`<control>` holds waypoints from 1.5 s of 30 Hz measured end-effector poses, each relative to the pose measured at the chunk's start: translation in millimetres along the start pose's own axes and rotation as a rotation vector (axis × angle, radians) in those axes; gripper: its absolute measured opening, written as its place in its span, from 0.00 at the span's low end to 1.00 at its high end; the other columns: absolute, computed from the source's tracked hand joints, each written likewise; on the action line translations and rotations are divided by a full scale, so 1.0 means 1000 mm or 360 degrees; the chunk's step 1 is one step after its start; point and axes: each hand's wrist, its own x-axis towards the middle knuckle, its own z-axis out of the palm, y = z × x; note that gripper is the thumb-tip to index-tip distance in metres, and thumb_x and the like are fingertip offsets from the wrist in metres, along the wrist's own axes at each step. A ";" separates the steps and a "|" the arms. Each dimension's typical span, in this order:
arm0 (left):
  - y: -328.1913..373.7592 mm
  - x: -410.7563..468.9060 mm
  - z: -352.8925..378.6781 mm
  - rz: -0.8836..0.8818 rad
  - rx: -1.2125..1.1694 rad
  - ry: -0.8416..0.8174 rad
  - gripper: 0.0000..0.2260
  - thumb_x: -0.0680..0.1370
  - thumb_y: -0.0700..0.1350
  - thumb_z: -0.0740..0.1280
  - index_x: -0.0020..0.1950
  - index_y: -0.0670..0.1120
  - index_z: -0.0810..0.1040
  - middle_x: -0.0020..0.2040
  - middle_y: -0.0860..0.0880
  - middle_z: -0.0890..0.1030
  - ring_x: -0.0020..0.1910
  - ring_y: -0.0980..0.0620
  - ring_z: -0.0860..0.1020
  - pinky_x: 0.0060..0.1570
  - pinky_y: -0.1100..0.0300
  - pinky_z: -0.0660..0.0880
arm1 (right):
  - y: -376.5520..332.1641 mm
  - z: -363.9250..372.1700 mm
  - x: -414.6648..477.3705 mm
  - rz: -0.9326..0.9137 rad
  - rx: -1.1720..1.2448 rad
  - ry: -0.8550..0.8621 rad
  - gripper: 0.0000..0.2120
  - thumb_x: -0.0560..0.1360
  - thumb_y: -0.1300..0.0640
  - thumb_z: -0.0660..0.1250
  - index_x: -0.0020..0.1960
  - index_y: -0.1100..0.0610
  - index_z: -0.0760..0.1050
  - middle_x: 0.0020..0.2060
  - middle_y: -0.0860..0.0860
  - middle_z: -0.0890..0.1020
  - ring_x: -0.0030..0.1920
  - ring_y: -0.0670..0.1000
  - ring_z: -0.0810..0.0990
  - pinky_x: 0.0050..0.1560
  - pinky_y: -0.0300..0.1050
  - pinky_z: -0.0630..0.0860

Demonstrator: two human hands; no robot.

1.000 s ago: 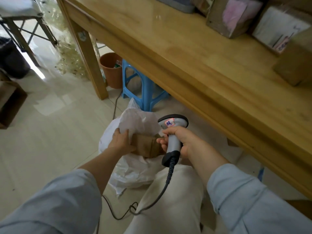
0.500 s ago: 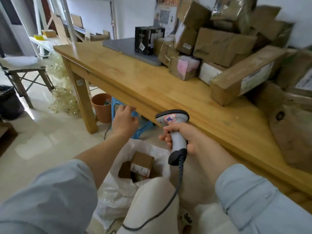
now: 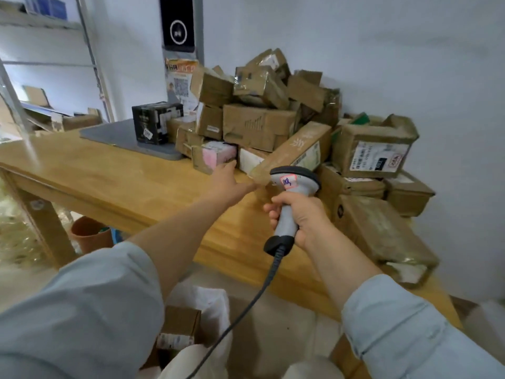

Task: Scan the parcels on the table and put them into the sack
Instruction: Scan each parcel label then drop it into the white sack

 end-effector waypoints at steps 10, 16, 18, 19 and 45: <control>0.042 0.055 0.046 -0.0204 0.0052 -0.0321 0.28 0.67 0.54 0.78 0.59 0.41 0.75 0.53 0.45 0.79 0.54 0.46 0.78 0.50 0.53 0.78 | -0.021 -0.038 0.027 0.0059 0.0116 0.0084 0.09 0.76 0.67 0.63 0.37 0.63 0.71 0.21 0.54 0.78 0.20 0.47 0.72 0.28 0.41 0.71; 0.029 0.042 0.007 -0.0406 -0.0638 -0.0342 0.20 0.67 0.43 0.79 0.55 0.41 0.77 0.49 0.47 0.80 0.50 0.50 0.79 0.48 0.52 0.81 | -0.019 -0.033 0.027 -0.0097 0.0151 0.0094 0.06 0.73 0.66 0.69 0.38 0.63 0.74 0.27 0.56 0.80 0.22 0.48 0.73 0.27 0.40 0.73; 0.016 0.036 -0.020 -0.0404 -0.0723 -0.0371 0.19 0.68 0.40 0.78 0.56 0.44 0.78 0.51 0.47 0.80 0.51 0.50 0.79 0.49 0.53 0.81 | -0.018 -0.022 0.024 -0.0136 0.0132 0.0031 0.05 0.72 0.65 0.70 0.40 0.63 0.75 0.27 0.56 0.81 0.22 0.48 0.73 0.26 0.40 0.73; 0.008 0.033 -0.035 -0.0402 -0.0736 -0.0365 0.18 0.68 0.39 0.77 0.55 0.44 0.78 0.51 0.47 0.80 0.51 0.50 0.79 0.48 0.54 0.80 | -0.017 -0.014 0.023 -0.0154 0.0126 -0.0011 0.05 0.72 0.64 0.71 0.40 0.63 0.76 0.28 0.56 0.81 0.22 0.48 0.73 0.25 0.40 0.73; -0.107 -0.057 -0.276 -0.0833 -0.0236 0.0176 0.20 0.69 0.39 0.76 0.57 0.41 0.76 0.47 0.46 0.77 0.48 0.48 0.77 0.41 0.55 0.79 | 0.027 0.147 -0.023 -0.0882 -0.0976 -0.0680 0.09 0.71 0.62 0.71 0.50 0.58 0.75 0.30 0.53 0.79 0.27 0.49 0.77 0.32 0.45 0.76</control>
